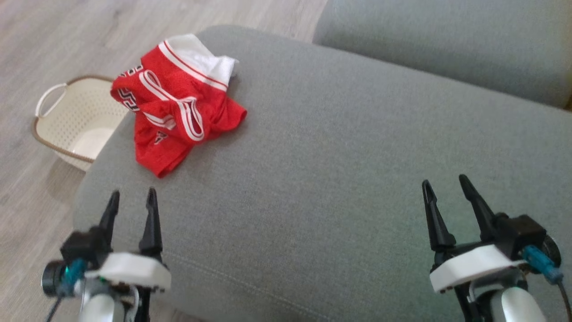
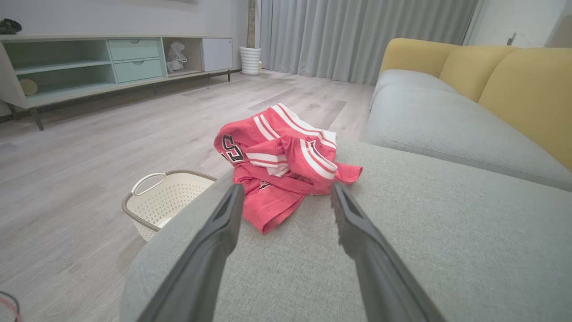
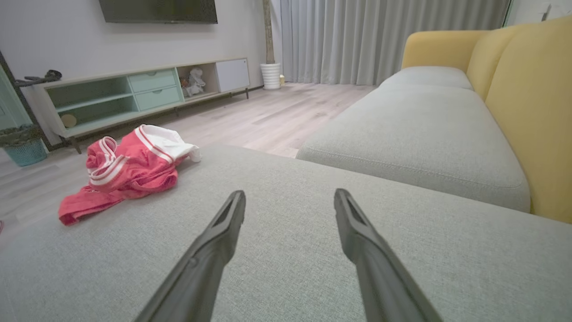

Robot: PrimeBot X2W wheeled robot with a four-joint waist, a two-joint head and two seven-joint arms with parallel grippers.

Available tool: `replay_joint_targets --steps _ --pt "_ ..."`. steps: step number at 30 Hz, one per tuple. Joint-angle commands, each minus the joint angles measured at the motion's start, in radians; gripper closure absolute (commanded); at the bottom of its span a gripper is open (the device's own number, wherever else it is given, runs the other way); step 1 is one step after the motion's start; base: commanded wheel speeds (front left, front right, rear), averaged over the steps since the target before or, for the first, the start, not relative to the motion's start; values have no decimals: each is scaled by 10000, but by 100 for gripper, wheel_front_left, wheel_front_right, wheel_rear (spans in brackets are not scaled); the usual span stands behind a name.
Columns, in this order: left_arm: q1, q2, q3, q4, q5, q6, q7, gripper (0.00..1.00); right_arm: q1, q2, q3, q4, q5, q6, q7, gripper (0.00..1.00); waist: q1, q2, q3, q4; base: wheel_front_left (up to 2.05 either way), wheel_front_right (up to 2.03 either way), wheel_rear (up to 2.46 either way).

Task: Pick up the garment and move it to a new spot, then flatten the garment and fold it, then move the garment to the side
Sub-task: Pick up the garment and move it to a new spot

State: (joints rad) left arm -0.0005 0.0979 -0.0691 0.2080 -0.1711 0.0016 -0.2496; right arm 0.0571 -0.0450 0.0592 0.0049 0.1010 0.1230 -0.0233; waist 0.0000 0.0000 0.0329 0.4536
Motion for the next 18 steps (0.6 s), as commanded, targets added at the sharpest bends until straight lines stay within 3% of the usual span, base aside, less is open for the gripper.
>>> replay_joint_targets --steps 1,9,18 --pt "-922 35 438 -147 -105 -17 -122 0 -567 -53 206 -429 -145 77 66 0 0 0 388 -69 0 0 0" --pt "-3018 -63 808 1222 -552 -202 -122 0 -1382 -92 152 -1211 -859 77 773 0 0 0 2196 -375 0 0 0" --pt "-5884 345 945 4759 -734 -805 -122 0 -2125 -332 22 -1715 -1112 77 1163 0 0 0 3576 -694 0 0 0"
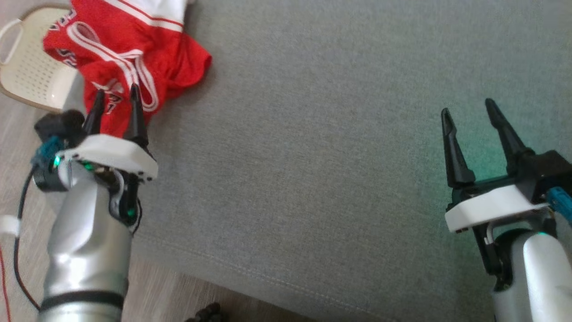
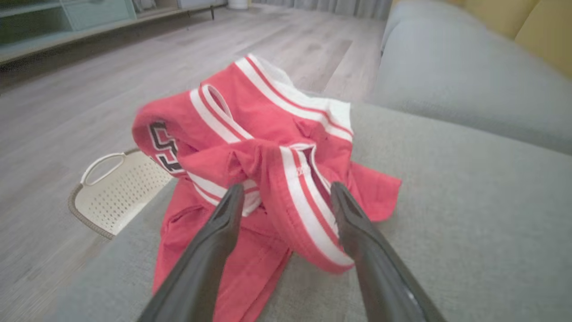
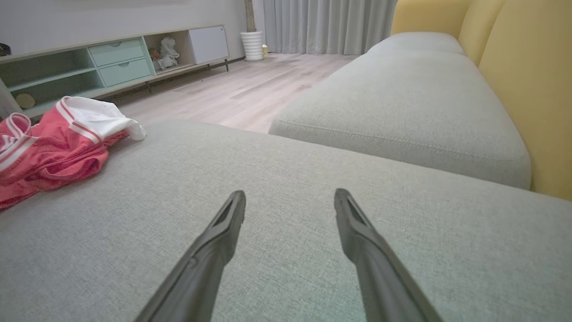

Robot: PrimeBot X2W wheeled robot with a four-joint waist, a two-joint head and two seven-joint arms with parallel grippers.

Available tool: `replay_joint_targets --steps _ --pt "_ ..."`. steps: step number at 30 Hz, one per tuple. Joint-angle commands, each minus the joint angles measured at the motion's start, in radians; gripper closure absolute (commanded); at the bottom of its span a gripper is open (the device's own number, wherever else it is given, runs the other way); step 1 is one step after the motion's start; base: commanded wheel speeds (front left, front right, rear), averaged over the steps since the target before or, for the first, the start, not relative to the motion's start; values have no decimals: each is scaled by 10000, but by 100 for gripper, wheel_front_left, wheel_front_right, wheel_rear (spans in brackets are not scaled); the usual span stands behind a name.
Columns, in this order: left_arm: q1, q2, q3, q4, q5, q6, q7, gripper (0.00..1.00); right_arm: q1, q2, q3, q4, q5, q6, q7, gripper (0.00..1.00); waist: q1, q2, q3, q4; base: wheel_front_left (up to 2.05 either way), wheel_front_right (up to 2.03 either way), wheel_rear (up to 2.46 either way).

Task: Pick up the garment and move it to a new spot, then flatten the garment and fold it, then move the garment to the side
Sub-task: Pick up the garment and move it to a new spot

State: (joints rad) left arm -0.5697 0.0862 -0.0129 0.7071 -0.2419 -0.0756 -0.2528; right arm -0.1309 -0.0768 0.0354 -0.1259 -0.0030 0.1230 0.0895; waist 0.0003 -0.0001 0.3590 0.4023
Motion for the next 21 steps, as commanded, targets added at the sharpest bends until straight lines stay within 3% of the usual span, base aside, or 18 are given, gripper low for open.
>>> replay_joint_targets --steps 1,7,8,9,10,15,21 --pt "-474 543 332 285 2 -78 -90 0 -283 -20 265 -416 -73 77 49 0 -3 1 382 -221 0 0 0" --pt "-1777 871 80 2836 37 -291 -79 0 -433 -10 262 -364 -34 77 19 0 -3 1 531 -397 0 0 0" --pt "-1931 896 57 3145 9 -322 -79 22 -450 0 262 -343 -25 77 6 0 -3 1 529 -418 0 0 0" --pt "-2058 933 15 3421 2 -351 -79 89 -467 11 268 -317 -14 77 -12 0 -3 1 519 -442 0 0 0" --pt "-2167 972 -18 3611 -5 -377 -81 100 -481 23 267 -285 0 77 -35 0 -3 1 498 -464 0 0 0" --pt "-2318 1235 -109 3348 212 -304 -86 100 -472 79 144 -149 72 77 -201 0 -3 1 264 -500 0 0 0" --pt "-1365 1670 46 980 699 -22 -88 100 -273 192 -107 176 254 77 -623 0 -3 1 -676 -637 0 0 0"
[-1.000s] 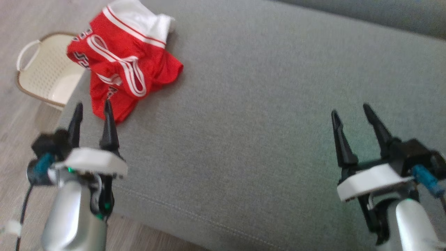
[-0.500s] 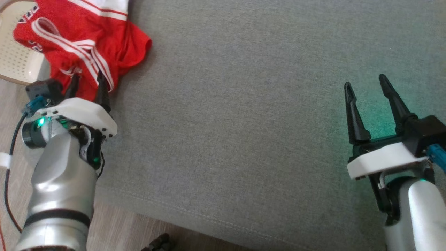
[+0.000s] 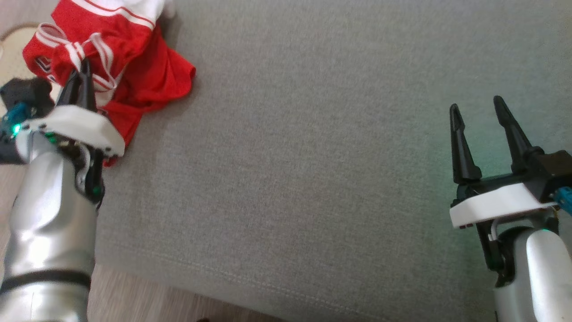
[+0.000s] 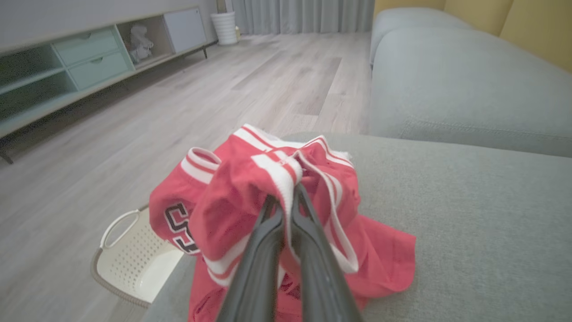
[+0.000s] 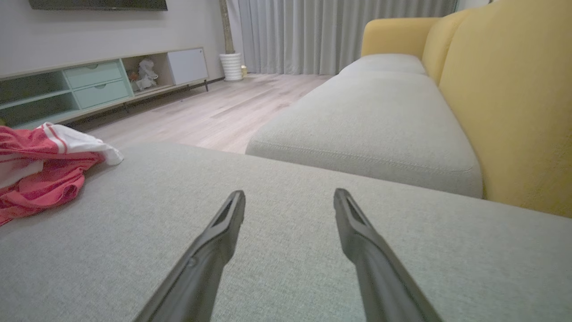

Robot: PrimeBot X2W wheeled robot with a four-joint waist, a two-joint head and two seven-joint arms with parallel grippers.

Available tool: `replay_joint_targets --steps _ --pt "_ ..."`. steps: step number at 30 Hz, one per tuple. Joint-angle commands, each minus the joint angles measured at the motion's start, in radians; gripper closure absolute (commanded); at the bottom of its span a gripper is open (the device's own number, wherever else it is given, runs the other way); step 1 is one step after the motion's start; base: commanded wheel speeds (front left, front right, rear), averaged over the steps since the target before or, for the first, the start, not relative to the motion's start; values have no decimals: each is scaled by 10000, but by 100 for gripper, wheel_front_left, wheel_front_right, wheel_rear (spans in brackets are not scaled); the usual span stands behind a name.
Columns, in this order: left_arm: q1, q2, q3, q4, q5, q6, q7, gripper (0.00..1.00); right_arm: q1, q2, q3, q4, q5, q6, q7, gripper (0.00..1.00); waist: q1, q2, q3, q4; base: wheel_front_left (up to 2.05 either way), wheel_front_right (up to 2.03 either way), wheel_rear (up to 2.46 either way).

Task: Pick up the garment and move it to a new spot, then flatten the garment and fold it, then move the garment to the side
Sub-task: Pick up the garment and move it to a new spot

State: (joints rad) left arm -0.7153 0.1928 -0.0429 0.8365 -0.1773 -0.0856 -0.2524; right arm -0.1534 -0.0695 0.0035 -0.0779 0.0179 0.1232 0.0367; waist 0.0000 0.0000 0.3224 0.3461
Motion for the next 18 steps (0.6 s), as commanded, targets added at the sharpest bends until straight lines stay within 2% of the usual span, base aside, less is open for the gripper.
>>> replay_joint_targets --steps 1,10,13,18 --pt "303 663 395 -737 108 115 -92 100 -3 134 168 -256 82 75 -140 0 0 0 -457 -113 0 0 0" --pt "2666 682 331 -4837 612 353 -92 100 682 188 -167 40 556 75 -516 0 0 0 -1838 -521 0 0 0" --pt "3529 552 149 -6213 685 419 -82 100 959 190 -216 78 825 75 -591 0 0 0 -2132 -729 0 0 0" --pt "4700 95 -391 -8357 485 275 -36 100 1238 191 -214 53 1159 75 -670 0 0 0 -2368 -1287 0 0 0"
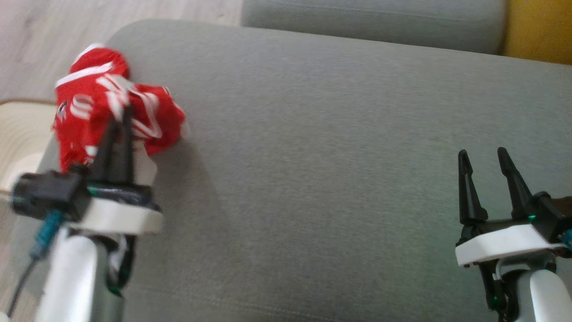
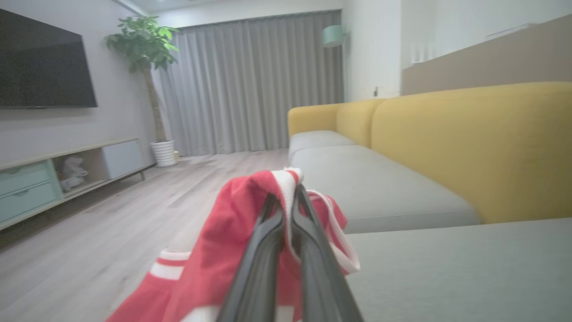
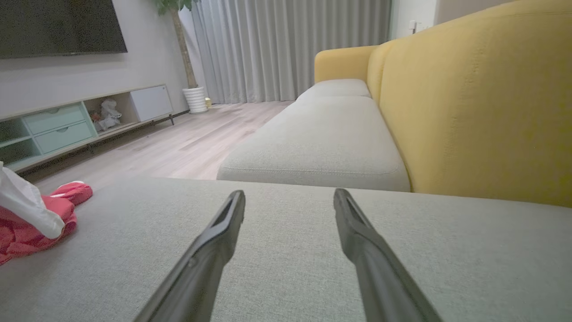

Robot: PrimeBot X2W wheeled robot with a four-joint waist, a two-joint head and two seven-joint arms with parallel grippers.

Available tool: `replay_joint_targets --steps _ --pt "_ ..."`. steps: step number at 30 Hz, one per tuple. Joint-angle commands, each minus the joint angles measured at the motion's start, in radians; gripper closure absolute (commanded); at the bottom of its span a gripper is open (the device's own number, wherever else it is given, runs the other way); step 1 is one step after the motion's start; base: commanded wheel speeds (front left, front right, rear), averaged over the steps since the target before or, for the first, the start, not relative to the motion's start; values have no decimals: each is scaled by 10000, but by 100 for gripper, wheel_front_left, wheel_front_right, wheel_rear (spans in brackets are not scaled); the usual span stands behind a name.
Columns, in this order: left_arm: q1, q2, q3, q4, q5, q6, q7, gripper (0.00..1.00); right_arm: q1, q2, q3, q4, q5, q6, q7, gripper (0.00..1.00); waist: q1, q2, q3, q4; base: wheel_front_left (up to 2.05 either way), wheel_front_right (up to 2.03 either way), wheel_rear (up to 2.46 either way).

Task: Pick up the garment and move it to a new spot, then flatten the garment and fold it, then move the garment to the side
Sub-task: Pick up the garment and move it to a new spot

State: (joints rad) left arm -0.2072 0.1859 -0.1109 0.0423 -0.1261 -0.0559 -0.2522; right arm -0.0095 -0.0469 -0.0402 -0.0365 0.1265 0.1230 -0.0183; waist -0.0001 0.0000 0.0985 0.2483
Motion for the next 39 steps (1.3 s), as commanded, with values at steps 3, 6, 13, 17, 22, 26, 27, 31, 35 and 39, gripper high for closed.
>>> replay_joint_targets --steps 3,6,13,17,22,26,27,31,35,39 --pt "-2 -102 -142 -919 -108 -110 64 100 -207 -35 264 -387 192 77 -157 0 1 0 -79 -755 0 0 0" --pt "-60 -356 -815 -956 -51 -265 247 100 -265 -35 310 -454 252 77 -146 0 1 0 105 -1240 0 0 0" --pt "-1263 -725 -2719 -65 -68 -657 308 100 -696 -34 701 -639 260 77 -250 0 1 0 978 -2843 0 0 0" --pt "-2044 -783 -3479 428 -28 -712 237 100 -837 -34 854 -664 280 77 -348 0 1 0 1372 -3536 0 0 0" --pt "-3269 -923 -4720 1316 -123 -741 174 100 -1018 -34 920 -616 402 77 -518 0 1 0 2014 -4489 0 0 0" --pt "-4107 -793 -6355 2730 -578 -745 557 100 -1094 -34 930 -451 547 77 -700 0 1 0 2466 -4974 0 0 0" --pt "-4229 -750 -6650 2983 -706 -745 568 100 -1106 -34 949 -410 574 77 -739 0 1 0 2525 -5022 0 0 0" --pt "-4626 -597 -7539 3892 -1179 -746 568 100 -1160 -34 991 -210 665 77 -882 0 1 0 2605 -5059 0 0 0" --pt "-4735 -622 -7900 4257 -1654 -746 360 0 -1196 -34 937 -26 654 77 -964 0 1 0 2409 -4804 0 0 0" --pt "-4504 -565 -7774 4075 -1903 -688 100 0 -1193 -34 891 99 546 77 -922 0 1 0 1963 -4351 0 0 0"
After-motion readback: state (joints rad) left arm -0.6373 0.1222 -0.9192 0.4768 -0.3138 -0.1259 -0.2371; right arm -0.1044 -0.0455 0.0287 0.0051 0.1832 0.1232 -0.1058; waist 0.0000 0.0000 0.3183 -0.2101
